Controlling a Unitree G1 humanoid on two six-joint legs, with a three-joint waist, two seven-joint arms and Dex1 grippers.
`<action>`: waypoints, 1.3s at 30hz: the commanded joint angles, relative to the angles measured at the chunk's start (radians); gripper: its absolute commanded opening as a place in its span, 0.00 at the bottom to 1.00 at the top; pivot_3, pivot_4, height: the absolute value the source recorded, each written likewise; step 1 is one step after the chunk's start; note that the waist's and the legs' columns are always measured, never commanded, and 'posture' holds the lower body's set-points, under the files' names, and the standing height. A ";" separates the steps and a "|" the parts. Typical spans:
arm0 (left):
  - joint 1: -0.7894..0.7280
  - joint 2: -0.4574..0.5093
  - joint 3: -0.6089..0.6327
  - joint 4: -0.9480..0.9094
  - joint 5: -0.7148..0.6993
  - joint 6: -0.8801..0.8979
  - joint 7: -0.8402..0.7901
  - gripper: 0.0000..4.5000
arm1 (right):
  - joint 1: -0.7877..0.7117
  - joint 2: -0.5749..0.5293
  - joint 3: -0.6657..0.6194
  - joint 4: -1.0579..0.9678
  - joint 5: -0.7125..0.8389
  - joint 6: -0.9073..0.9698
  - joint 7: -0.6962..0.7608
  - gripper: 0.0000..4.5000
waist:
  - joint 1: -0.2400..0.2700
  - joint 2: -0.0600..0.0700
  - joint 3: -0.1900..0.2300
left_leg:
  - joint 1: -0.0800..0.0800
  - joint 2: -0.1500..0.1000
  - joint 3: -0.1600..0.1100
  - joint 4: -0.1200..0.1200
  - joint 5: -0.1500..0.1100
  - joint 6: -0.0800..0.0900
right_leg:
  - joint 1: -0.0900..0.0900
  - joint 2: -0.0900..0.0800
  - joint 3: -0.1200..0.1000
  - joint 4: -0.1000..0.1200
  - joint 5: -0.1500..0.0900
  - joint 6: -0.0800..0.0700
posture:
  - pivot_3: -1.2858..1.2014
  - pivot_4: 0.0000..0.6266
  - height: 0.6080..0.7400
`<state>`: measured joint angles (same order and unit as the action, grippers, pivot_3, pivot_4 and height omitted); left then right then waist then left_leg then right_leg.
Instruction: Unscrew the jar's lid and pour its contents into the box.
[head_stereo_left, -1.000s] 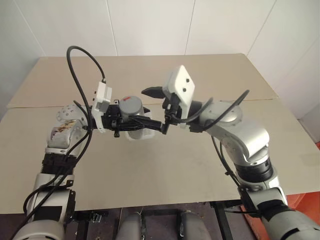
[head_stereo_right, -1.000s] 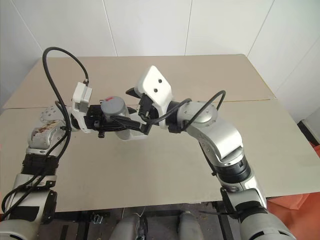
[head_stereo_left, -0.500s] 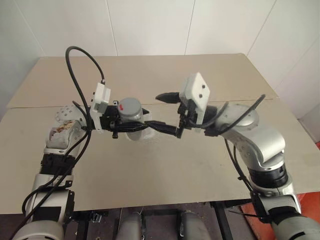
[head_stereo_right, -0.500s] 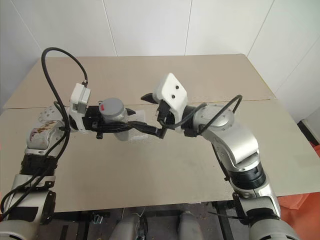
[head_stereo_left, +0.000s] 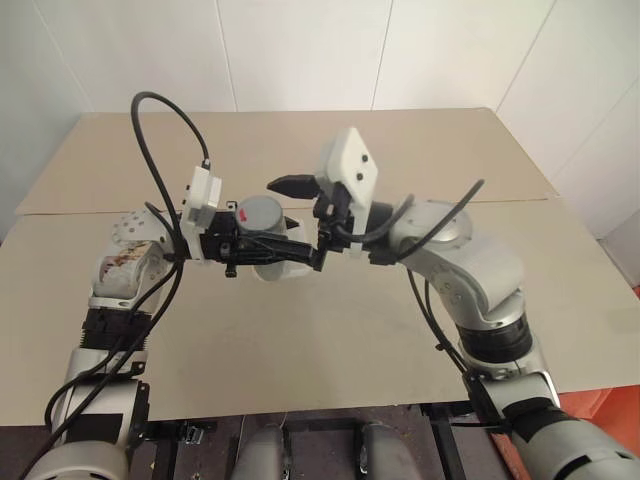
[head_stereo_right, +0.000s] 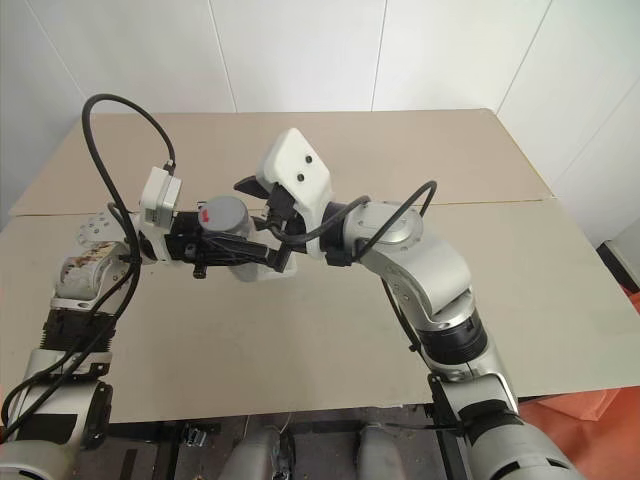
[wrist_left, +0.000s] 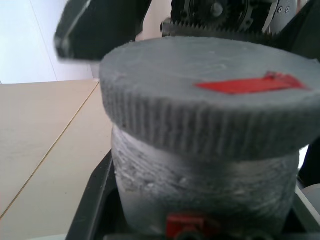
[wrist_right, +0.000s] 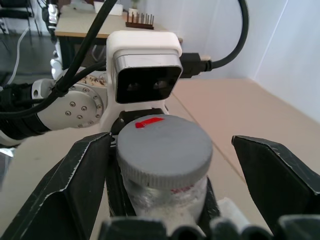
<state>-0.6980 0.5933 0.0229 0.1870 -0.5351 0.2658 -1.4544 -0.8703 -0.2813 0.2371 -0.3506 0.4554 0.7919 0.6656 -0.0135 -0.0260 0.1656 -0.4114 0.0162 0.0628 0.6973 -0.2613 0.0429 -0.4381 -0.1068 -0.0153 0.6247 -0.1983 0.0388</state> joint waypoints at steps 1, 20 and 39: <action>-0.002 0.010 0.018 -0.041 -0.012 -0.012 -0.001 0.43 | -0.042 0.021 -0.005 0.008 0.009 0.012 -0.009 0.96 | -0.001 0.000 0.000 | 0.000 0.000 0.000 0.000 0.000 0.000 | 0.000 0.000 0.000 0.000 0.000 0.000 | 0.52 0.24 1.00; 0.053 0.024 0.047 -0.035 0.023 -0.031 0.090 0.43 | 0.021 -0.053 -0.280 0.012 0.040 0.054 -0.223 0.61 | 0.002 0.000 0.000 | 0.000 0.000 0.000 0.000 0.000 0.000 | 0.000 0.000 0.000 0.000 0.000 0.000 | 0.52 0.24 1.00; -0.014 -0.003 -0.034 0.198 0.539 -0.480 0.705 0.43 | 0.395 -0.246 -0.199 0.033 -0.082 0.031 -0.096 0.99 | 0.007 0.000 0.000 | 0.001 -0.001 0.000 -0.001 0.000 0.001 | 0.001 -0.001 0.001 -0.001 0.000 0.000 | 0.52 0.24 1.00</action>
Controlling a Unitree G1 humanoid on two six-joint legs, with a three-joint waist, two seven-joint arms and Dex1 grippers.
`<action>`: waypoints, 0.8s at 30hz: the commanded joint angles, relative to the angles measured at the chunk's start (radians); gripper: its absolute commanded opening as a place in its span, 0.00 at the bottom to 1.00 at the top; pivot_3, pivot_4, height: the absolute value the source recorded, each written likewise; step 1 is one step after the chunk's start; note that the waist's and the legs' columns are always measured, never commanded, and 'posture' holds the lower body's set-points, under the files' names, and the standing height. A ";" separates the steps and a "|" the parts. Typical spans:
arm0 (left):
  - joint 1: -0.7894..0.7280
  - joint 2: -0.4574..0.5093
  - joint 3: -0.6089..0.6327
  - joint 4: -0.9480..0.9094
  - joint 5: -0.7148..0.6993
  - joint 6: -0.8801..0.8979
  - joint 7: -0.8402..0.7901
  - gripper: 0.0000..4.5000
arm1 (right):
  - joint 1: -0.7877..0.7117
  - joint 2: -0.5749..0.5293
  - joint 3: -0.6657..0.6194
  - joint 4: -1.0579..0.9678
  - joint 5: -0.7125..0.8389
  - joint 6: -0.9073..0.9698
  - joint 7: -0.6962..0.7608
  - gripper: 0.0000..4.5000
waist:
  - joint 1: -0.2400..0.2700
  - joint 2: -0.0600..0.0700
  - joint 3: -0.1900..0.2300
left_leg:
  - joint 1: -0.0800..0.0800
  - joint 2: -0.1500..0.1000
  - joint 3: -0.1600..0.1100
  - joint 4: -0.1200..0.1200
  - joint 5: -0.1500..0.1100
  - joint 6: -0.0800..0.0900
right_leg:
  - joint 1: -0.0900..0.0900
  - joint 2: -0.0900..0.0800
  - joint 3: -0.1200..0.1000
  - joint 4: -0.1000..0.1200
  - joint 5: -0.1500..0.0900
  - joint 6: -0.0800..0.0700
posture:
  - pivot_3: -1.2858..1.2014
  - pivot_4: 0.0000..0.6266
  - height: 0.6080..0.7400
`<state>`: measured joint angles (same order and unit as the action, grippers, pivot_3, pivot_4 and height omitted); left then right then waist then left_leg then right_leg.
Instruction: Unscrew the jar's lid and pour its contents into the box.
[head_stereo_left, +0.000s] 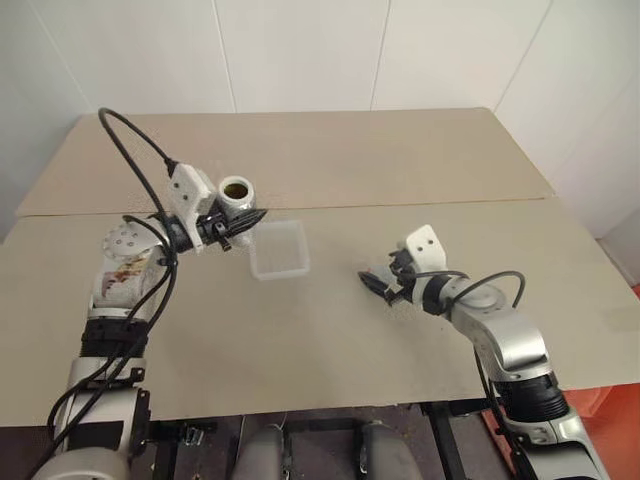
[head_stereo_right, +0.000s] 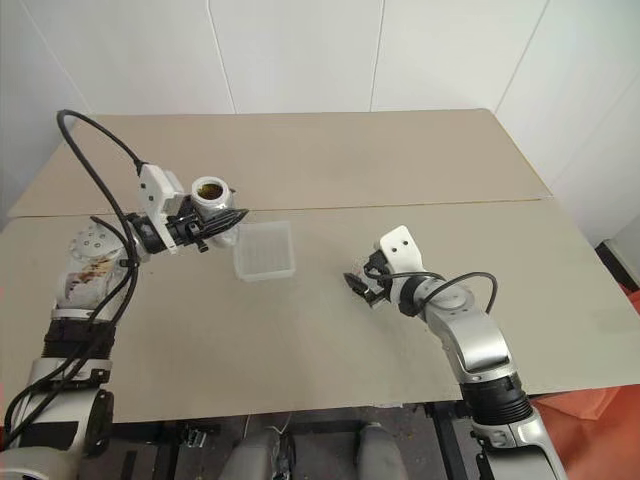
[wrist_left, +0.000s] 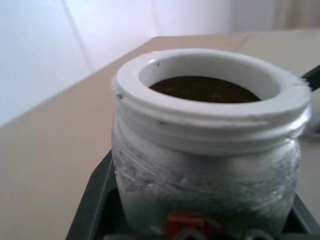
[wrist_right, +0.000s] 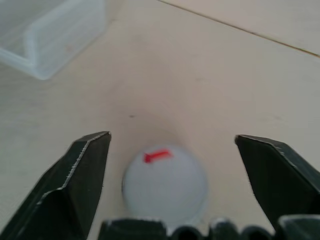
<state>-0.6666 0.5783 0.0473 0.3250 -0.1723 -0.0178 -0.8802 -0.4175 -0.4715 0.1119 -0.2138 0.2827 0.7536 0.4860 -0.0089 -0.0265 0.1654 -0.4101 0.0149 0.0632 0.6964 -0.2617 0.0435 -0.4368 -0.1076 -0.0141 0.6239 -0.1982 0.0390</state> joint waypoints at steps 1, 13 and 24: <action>-0.067 0.019 -0.084 0.102 0.255 -0.282 0.201 0.43 | -0.082 -0.078 -0.091 -0.129 0.132 0.101 0.118 0.99 | 0.005 0.000 0.000 | 0.000 0.000 0.000 0.000 0.000 0.000 | 0.000 0.000 0.000 0.000 0.000 0.000 | 0.52 0.24 1.00; -0.552 0.158 -0.855 0.619 1.548 -0.519 1.516 0.43 | -0.315 -0.223 -0.075 -0.210 0.351 0.250 0.335 0.99 | 0.022 -0.001 0.001 | -0.003 -0.001 0.007 0.000 -0.001 0.001 | 0.000 -0.001 -0.004 -0.003 0.001 0.002 | 0.52 0.24 1.00; -0.676 0.034 -1.022 0.810 1.655 -0.381 1.645 0.43 | -0.335 -0.185 -0.170 -0.277 0.466 0.279 0.274 0.99 | 0.021 -0.001 0.001 | -0.011 0.000 0.006 0.003 0.000 0.001 | -0.005 -0.003 -0.010 -0.002 0.001 0.002 | 0.52 0.24 1.00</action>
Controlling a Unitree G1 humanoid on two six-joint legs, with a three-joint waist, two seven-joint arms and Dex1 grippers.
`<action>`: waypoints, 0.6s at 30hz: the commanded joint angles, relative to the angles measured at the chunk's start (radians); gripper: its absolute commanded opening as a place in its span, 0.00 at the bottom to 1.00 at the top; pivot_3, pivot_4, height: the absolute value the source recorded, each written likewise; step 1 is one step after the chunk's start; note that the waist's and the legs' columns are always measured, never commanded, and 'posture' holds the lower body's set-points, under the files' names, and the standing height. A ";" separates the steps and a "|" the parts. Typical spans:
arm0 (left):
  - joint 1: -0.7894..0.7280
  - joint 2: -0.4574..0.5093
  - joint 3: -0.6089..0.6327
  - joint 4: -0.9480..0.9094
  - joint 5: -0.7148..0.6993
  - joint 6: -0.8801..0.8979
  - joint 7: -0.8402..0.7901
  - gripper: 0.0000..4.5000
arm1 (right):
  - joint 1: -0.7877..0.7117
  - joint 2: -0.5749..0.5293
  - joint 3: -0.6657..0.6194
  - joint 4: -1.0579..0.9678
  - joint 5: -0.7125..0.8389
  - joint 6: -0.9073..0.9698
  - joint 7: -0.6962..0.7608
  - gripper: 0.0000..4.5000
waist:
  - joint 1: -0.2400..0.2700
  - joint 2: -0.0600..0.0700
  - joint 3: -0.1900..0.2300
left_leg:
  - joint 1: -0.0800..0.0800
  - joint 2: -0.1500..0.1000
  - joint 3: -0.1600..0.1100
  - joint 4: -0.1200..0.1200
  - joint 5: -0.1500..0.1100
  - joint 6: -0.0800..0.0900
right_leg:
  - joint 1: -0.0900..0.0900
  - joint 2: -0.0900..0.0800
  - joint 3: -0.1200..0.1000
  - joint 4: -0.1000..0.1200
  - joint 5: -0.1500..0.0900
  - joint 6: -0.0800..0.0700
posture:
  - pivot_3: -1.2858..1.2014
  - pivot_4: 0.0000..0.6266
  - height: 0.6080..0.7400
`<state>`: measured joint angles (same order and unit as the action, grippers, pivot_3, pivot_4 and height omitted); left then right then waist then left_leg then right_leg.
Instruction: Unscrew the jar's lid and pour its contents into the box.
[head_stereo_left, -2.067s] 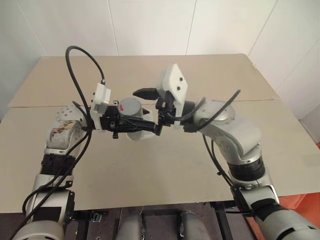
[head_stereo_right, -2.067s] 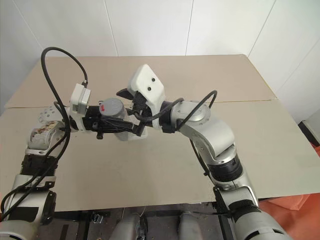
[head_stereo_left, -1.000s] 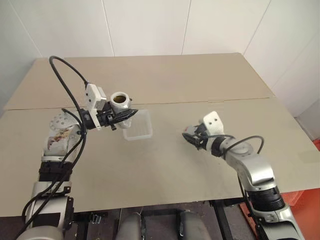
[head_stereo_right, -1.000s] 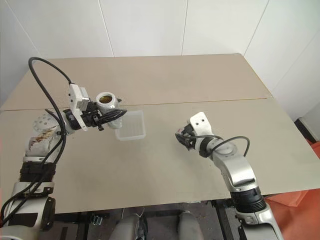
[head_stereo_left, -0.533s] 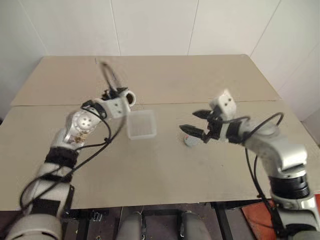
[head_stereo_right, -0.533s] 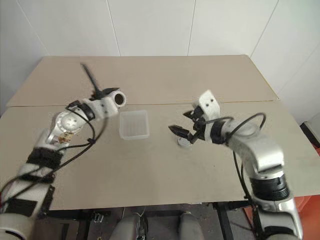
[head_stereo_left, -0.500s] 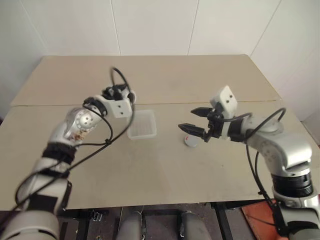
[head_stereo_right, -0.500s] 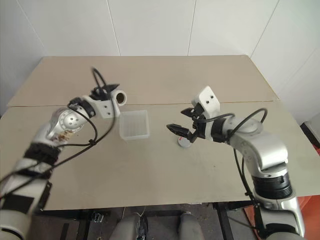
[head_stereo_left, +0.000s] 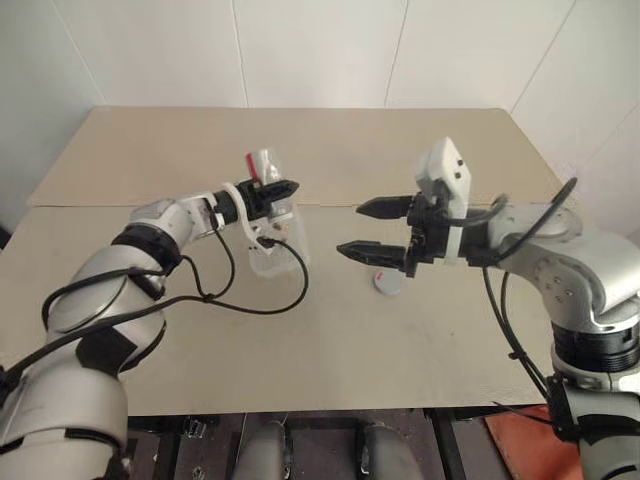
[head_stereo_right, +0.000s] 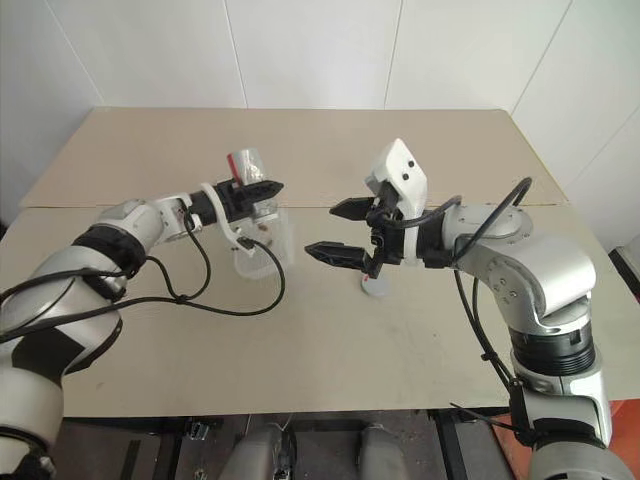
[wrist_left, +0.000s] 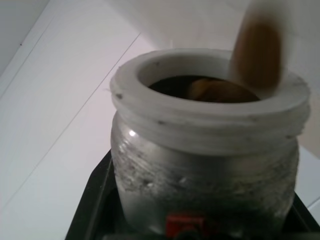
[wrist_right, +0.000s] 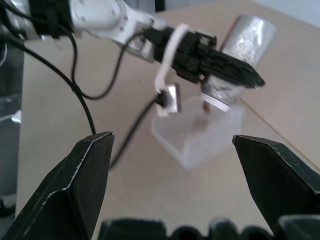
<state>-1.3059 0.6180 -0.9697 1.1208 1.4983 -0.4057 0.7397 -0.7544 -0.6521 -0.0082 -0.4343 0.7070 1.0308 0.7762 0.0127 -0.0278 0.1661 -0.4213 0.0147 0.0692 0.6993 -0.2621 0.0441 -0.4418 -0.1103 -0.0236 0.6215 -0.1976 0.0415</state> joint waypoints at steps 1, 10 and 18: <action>-0.037 -0.008 -0.002 0.016 -0.027 -0.002 0.027 0.43 | 0.009 -0.006 -0.055 -0.066 0.050 0.004 -0.021 0.99 | 0.000 0.000 0.000 | 0.000 0.000 0.000 0.000 0.000 0.000 | 0.000 0.000 0.000 0.000 0.000 0.000 | 0.52 0.24 1.00; -0.004 0.027 0.182 -0.019 -0.321 -0.201 -0.131 0.43 | 0.040 -0.021 -0.052 -0.079 0.066 -0.016 -0.036 0.99 | -0.002 0.000 0.000 | 0.000 0.000 0.000 0.001 0.000 0.000 | 0.000 -0.001 -0.001 0.001 0.000 0.000 | 0.52 0.24 1.00; 0.402 0.034 0.766 -0.459 -1.460 -0.043 -1.048 0.43 | 0.056 -0.017 -0.055 -0.064 0.080 -0.029 -0.024 0.99 | -0.020 0.001 0.000 | 0.001 0.002 -0.004 0.004 0.002 -0.004 | 0.000 -0.003 0.000 0.004 0.000 0.000 | 0.52 0.24 1.00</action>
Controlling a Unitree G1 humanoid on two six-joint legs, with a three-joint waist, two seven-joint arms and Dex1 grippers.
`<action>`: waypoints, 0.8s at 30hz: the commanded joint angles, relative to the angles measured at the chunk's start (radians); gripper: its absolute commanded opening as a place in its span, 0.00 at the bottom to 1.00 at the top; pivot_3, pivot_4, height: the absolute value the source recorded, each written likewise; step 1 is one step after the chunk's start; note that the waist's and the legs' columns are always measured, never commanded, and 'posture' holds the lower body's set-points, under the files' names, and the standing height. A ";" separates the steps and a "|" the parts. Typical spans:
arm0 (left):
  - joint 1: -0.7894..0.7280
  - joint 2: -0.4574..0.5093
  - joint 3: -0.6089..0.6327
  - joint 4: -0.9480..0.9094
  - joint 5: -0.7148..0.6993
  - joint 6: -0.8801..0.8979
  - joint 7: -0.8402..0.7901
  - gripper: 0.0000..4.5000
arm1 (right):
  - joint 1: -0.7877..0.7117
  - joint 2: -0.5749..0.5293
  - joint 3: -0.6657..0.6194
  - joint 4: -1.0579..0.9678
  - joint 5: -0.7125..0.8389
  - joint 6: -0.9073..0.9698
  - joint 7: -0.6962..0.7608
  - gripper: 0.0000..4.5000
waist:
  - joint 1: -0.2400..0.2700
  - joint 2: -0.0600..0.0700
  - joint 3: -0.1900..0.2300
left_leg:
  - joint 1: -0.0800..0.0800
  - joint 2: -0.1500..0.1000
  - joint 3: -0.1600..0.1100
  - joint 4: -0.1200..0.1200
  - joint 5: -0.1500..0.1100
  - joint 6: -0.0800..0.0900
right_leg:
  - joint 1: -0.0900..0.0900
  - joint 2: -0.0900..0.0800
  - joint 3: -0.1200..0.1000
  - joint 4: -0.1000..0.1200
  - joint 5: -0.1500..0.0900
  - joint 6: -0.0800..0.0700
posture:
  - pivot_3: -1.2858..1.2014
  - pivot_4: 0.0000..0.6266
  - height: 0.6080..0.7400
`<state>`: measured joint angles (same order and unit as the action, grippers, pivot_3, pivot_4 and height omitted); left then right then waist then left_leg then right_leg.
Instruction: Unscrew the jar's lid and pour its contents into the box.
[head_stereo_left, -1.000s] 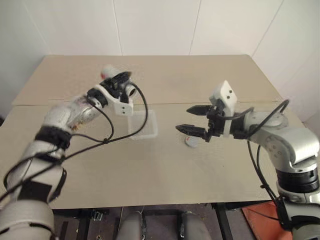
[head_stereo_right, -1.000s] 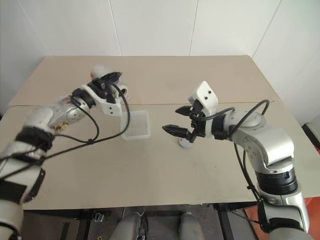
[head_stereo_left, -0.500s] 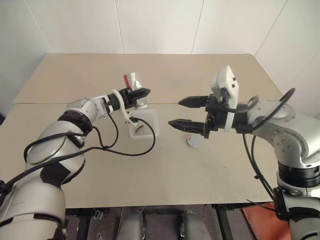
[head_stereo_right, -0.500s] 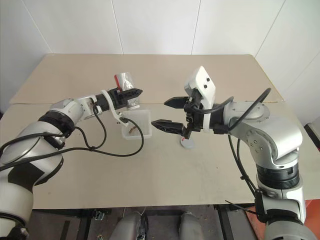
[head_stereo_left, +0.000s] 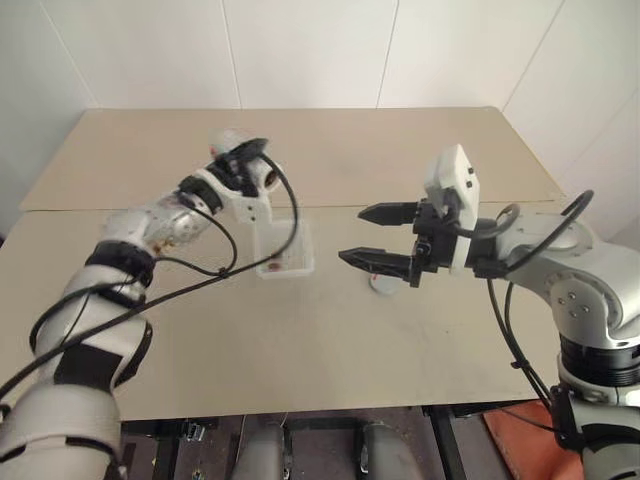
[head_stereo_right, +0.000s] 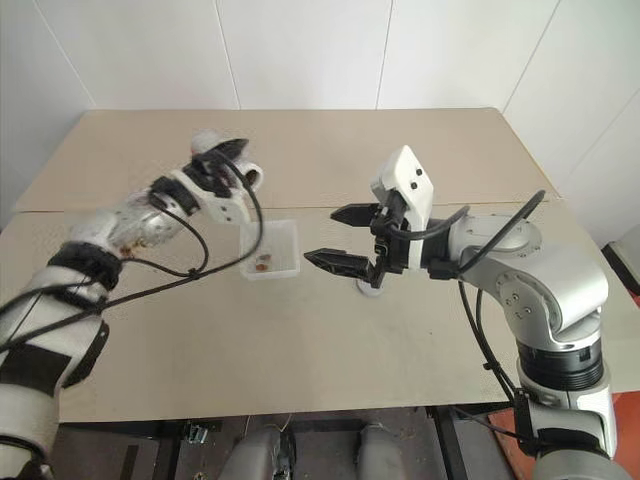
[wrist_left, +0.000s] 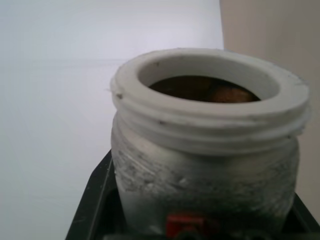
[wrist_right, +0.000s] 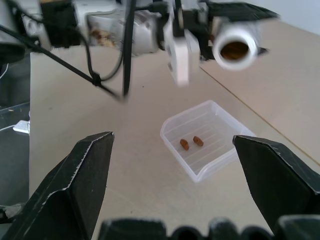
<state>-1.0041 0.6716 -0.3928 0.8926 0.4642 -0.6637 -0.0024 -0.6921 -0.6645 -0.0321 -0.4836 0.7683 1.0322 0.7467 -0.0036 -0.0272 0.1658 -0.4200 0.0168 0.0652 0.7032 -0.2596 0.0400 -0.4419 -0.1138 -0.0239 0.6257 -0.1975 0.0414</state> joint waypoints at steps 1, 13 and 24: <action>0.159 -0.025 0.250 -0.333 -0.546 0.341 -0.377 0.43 | -0.004 -0.003 -0.031 -0.014 0.019 -0.032 0.005 0.99 | -0.007 0.000 0.000 | -0.001 0.000 -0.001 0.001 0.000 0.000 | 0.000 0.000 0.000 0.000 0.000 0.000 | 0.52 0.24 1.00; 0.552 -0.109 0.508 -0.727 -0.936 0.901 -0.536 0.43 | 0.022 0.016 -0.063 -0.037 0.047 -0.025 -0.036 0.99 | 0.000 0.000 0.000 | 0.008 -0.002 -0.005 0.004 -0.004 0.006 | 0.009 0.001 0.002 0.001 0.002 0.001 | 0.52 0.24 1.00; 0.695 -0.150 0.523 -0.786 -0.841 0.821 -0.575 0.99 | 0.039 -0.027 -0.094 -0.052 0.095 -0.015 -0.048 1.00 | 0.000 0.000 0.000 | 0.014 -0.002 -0.005 0.003 -0.004 0.006 | 0.015 0.002 0.003 -0.001 0.002 0.001 | 0.52 0.24 1.00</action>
<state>-0.3237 0.5043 0.0997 0.1802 -0.3765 0.1702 -0.5639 -0.6524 -0.6804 -0.0894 -0.5073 0.8458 1.0306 0.6977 -0.0038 -0.0272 0.1658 -0.4060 0.0155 0.0606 0.7067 -0.2635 0.0465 -0.4271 -0.1121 -0.0213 0.6250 -0.1956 0.0419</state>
